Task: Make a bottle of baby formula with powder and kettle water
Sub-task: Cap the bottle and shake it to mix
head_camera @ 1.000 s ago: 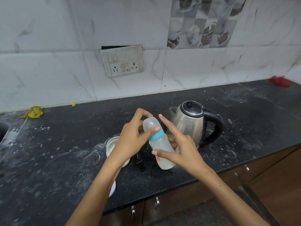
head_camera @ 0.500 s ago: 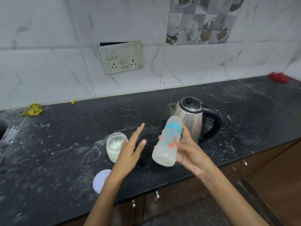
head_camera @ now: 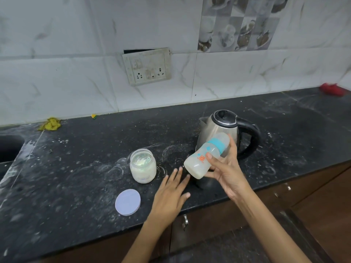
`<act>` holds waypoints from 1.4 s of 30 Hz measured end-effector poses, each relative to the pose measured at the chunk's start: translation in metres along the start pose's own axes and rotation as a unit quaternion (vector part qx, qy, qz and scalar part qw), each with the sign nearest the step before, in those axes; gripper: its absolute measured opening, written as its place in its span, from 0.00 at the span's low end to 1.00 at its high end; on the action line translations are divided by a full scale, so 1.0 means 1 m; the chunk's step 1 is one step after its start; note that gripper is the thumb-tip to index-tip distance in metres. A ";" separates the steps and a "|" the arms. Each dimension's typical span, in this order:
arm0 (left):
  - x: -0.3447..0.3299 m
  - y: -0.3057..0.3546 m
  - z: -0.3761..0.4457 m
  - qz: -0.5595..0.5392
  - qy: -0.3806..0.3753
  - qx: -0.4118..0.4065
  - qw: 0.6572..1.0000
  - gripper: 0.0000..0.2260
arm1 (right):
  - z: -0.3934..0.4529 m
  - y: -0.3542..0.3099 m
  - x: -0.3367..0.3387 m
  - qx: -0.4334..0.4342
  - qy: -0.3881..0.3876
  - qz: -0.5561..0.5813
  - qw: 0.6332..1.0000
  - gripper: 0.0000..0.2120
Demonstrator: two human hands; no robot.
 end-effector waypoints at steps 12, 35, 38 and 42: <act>-0.042 0.017 0.002 0.049 -0.139 0.068 0.987 0.25 | -0.012 -0.003 0.012 -0.039 -0.012 -0.004 0.999 0.39; -0.052 0.013 0.012 0.005 -0.176 0.151 0.973 0.25 | -0.001 -0.001 0.044 -0.065 -0.041 -0.109 0.991 0.41; -0.052 0.011 0.011 -0.004 -0.161 0.151 0.975 0.25 | -0.001 -0.002 0.049 -0.062 -0.039 -0.113 0.991 0.40; -0.056 0.010 0.012 -0.013 -0.157 0.152 0.976 0.26 | 0.003 -0.009 0.060 -0.040 -0.002 -0.090 0.995 0.37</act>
Point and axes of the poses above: each hand's wrist, its own z-axis towards the middle knuckle, its own x-axis out of the back of the hand, y = z × x, the point moved 6 cm from there along z, towards the middle knuckle, and after that the axes turned 1 degree about x, right-handed, at the moved point
